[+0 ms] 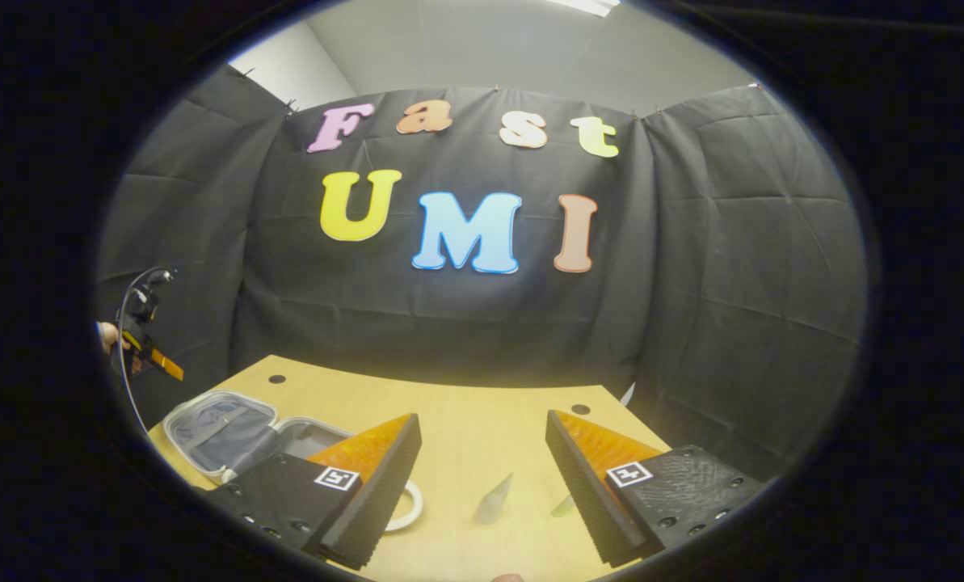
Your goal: First open the suitcase, pack the skin care products into it, and then close the suitcase.
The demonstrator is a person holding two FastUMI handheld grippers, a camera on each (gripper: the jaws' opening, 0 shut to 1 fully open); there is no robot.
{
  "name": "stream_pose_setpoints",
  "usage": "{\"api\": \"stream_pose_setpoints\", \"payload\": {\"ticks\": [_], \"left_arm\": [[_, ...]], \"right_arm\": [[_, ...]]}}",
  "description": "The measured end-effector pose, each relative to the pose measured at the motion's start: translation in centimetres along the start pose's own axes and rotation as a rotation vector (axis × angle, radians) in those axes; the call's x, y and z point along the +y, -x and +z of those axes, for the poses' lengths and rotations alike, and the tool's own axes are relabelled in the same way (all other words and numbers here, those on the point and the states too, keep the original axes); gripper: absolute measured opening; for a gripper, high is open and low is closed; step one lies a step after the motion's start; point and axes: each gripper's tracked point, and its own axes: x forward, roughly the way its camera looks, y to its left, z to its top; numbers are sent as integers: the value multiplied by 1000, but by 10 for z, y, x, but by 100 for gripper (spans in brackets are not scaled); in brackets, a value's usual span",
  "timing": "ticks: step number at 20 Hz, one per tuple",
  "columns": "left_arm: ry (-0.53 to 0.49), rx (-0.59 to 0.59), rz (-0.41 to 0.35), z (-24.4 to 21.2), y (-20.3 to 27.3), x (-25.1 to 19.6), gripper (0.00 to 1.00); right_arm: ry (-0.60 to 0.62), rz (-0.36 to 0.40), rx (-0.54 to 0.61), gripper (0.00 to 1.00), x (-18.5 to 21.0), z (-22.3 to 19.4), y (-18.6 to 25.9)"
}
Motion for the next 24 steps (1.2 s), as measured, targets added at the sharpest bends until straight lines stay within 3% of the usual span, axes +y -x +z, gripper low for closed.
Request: {"api": "stream_pose_setpoints", "payload": {"ticks": [2, 4, 5, 6, 11, 15, 19, 24], "left_arm": [[-22, -115, 9, 19, 14, -26, 90], [-29, -224, -22, 30, 32, -66, 90], [-24, -282, -37, 35, 36, -89, 96], [-20, -333, -48, 37, 42, -111, 90], [-87, -495, -115, 26, 70, -238, 90], [-181, -520, -224, 0, 83, -358, 90], [-197, -556, -372, -28, 100, -478, 89], [-258, -558, -501, -78, 105, -603, 89]], "right_arm": [[-7, -20, -11, 95, -18, -1, 1], [-17, -36, -17, 95, -37, -5, 3], [-23, -41, -17, 95, -47, -8, 4], [-26, -44, -15, 94, -56, -13, 4], [-25, -47, 6, 94, -102, -34, 0], [-72, -43, 25, 94, -129, -47, -6], [-104, -38, 45, 94, -152, -59, -12], [-107, -21, 54, 94, -174, -68, -17]]}}
